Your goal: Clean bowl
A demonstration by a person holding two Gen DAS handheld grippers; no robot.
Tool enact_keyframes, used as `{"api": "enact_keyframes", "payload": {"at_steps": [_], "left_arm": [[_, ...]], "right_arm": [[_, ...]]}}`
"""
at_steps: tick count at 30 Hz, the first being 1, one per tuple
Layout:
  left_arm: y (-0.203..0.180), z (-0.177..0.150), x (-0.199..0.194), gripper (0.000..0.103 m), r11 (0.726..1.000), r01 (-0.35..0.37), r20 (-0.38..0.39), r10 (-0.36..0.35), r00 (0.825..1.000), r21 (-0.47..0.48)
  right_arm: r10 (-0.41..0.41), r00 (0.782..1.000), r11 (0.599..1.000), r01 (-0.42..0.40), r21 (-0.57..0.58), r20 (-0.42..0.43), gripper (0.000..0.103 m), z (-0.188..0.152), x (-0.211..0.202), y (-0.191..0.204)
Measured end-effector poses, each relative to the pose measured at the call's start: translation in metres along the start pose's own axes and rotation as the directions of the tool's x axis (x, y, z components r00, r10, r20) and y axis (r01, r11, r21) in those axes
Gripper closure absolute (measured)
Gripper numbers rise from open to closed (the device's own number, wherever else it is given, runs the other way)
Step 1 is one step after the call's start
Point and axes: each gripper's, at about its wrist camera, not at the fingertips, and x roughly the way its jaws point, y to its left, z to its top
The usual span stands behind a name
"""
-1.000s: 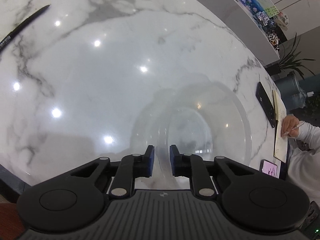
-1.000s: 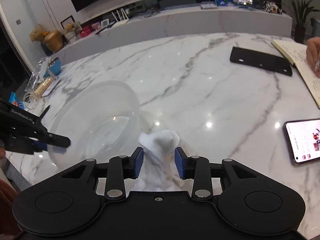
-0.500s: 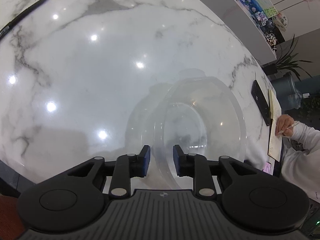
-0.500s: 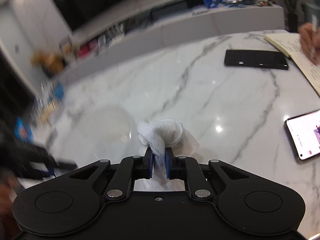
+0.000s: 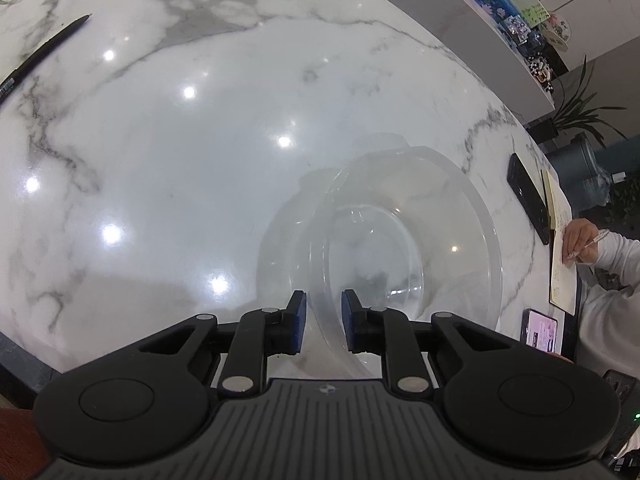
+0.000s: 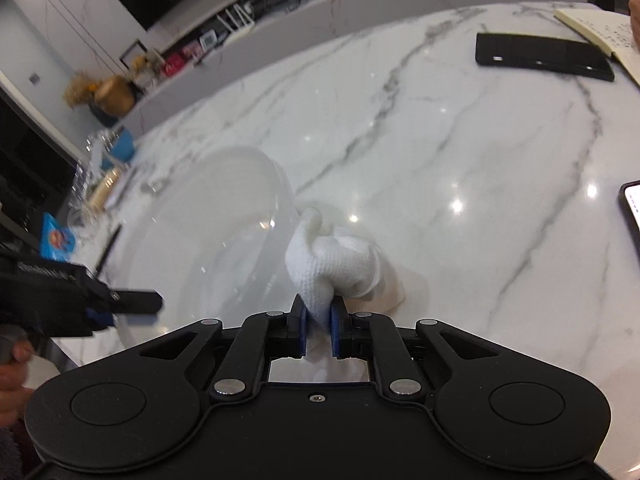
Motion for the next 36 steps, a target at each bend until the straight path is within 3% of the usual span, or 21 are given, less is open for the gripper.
{"api": "enact_keyframes", "payload": {"at_steps": [2,6,13,19,24,31,36], "left_arm": [[0.001,-0.001,0.000,0.085,1.000,0.002,-0.013,-0.002,1.000,-0.016],[-0.002,-0.006,0.006,0.075,0.999,0.022,-0.057,-0.025,0.998,-0.048],[-0.006,-0.008,0.005,0.082,1.000,0.008,-0.034,-0.008,0.999,-0.004],[0.001,-0.003,-0.002,0.086,1.000,-0.005,-0.023,0.005,1.000,0.003],[0.004,-0.002,-0.003,0.086,1.000,0.014,-0.025,-0.014,1.000,-0.002],[0.009,0.001,-0.001,0.086,0.999,0.041,-0.031,-0.041,0.999,-0.015],[0.009,0.001,-0.001,0.086,0.999,0.048,-0.028,-0.049,0.998,-0.017]], "right_arm": [[-0.011,1.000,1.000,0.011,-0.009,-0.019,0.093,-0.001,0.006,0.002],[-0.038,0.999,0.999,0.038,-0.037,-0.010,0.093,-0.002,0.007,0.005],[-0.088,0.994,0.991,0.093,-0.094,0.058,0.091,-0.004,-0.001,0.010],[-0.126,0.985,0.980,0.142,-0.141,0.118,0.073,-0.006,-0.008,0.014],[-0.157,0.974,0.966,0.185,-0.179,0.162,0.073,-0.008,-0.012,0.018],[-0.165,0.982,0.973,0.177,-0.145,0.095,0.074,-0.001,0.011,0.004],[-0.183,0.981,0.973,0.190,-0.130,0.064,0.088,0.016,0.014,0.000]]}}
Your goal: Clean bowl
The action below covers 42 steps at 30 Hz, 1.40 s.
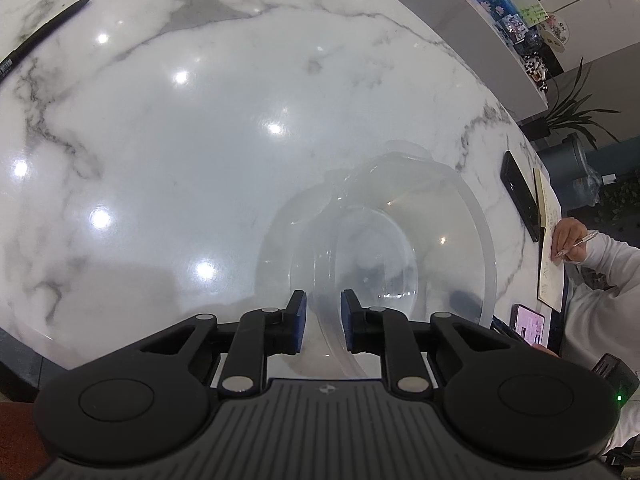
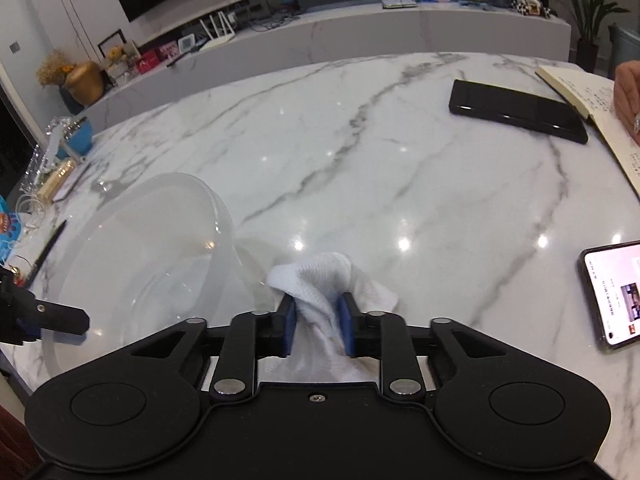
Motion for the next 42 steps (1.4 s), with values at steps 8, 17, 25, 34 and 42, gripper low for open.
{"api": "enact_keyframes", "payload": {"at_steps": [8,17,25,34,42], "left_arm": [[-0.001,-0.001,0.000,0.086,1.000,-0.001,0.011,0.001,1.000,0.007],[-0.008,0.003,0.005,0.086,0.999,-0.026,0.012,0.026,1.000,0.032],[-0.009,0.002,0.005,0.085,0.999,-0.037,0.007,0.037,0.999,0.017],[-0.023,-0.011,0.006,0.069,0.996,-0.056,-0.052,0.060,0.997,0.074],[-0.020,-0.005,-0.001,0.089,0.986,-0.115,-0.004,0.117,0.993,0.121]], "right_arm": [[0.189,0.971,0.938,-0.223,0.267,0.146,0.091,0.005,-0.030,-0.038],[0.215,0.972,0.929,-0.234,0.285,0.096,0.091,-0.004,-0.022,-0.031],[0.220,0.975,0.932,-0.223,0.285,0.042,0.091,-0.013,-0.013,-0.022],[0.226,0.974,0.935,-0.211,0.284,-0.019,0.091,-0.022,-0.003,-0.011],[0.240,0.971,0.931,-0.236,0.278,0.020,0.091,-0.003,-0.014,-0.030]]}}
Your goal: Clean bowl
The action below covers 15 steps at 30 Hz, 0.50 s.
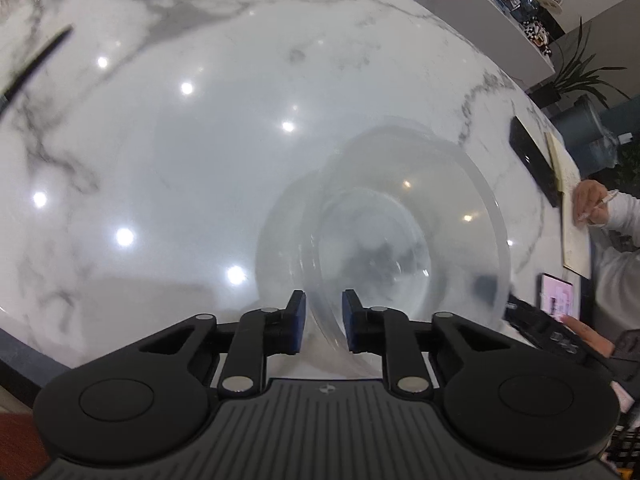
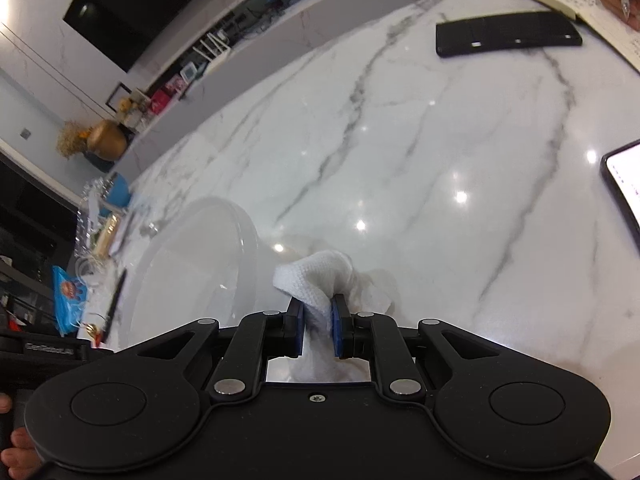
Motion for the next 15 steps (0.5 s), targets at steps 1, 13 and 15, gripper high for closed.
{"api": "enact_keyframes", "payload": {"at_steps": [1,13,15], "left_arm": [[0.002,0.004,-0.003,0.090,1.000,-0.012,0.009,0.012,1.000,0.004],[-0.002,0.014,-0.001,0.093,0.997,-0.055,0.031,0.053,0.998,0.058],[-0.003,0.014,0.000,0.093,0.997,-0.050,0.033,0.048,0.998,0.058]], "right_arm": [[0.011,1.000,1.000,-0.011,0.004,0.012,0.091,0.000,-0.002,0.000],[0.041,0.999,0.999,-0.041,0.034,-0.022,0.090,-0.002,0.004,-0.001],[0.038,0.999,0.999,-0.037,0.033,-0.029,0.090,-0.003,0.005,-0.001]]}}
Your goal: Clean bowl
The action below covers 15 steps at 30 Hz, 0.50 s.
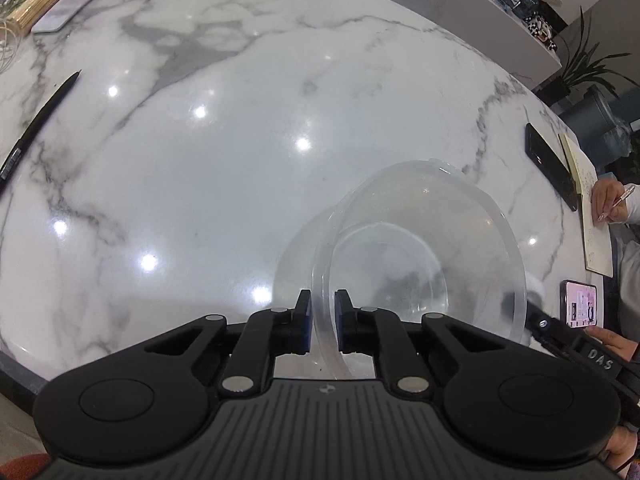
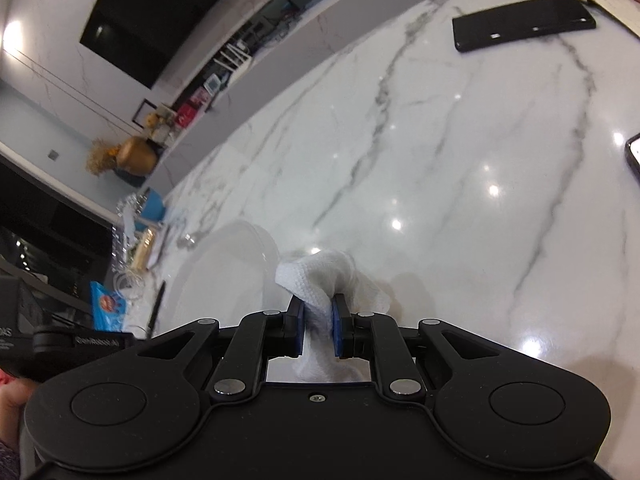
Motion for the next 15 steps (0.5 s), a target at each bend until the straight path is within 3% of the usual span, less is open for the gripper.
{"api": "enact_keyframes", "payload": {"at_steps": [6,8,10,15], "left_arm": [[0.003,-0.002,0.000,0.092,0.999,0.022,0.012,-0.021,1.000,-0.039],[0.008,-0.004,0.000,0.085,0.994,0.045,0.009,-0.044,0.999,-0.096],[0.015,-0.006,0.000,0.071,0.984,0.072,0.000,-0.073,0.997,-0.161],[0.010,-0.014,0.002,0.072,0.986,0.079,-0.021,-0.083,0.996,-0.145]], "right_arm": [[-0.012,1.000,1.000,0.012,-0.001,-0.023,0.090,-0.002,0.004,0.001],[-0.016,0.999,1.000,0.016,-0.002,-0.030,0.090,-0.003,0.006,0.001],[-0.019,0.999,1.000,0.019,-0.002,-0.038,0.090,-0.004,0.007,0.001],[-0.029,0.998,1.000,0.029,-0.004,-0.055,0.090,-0.006,0.010,0.002]]}}
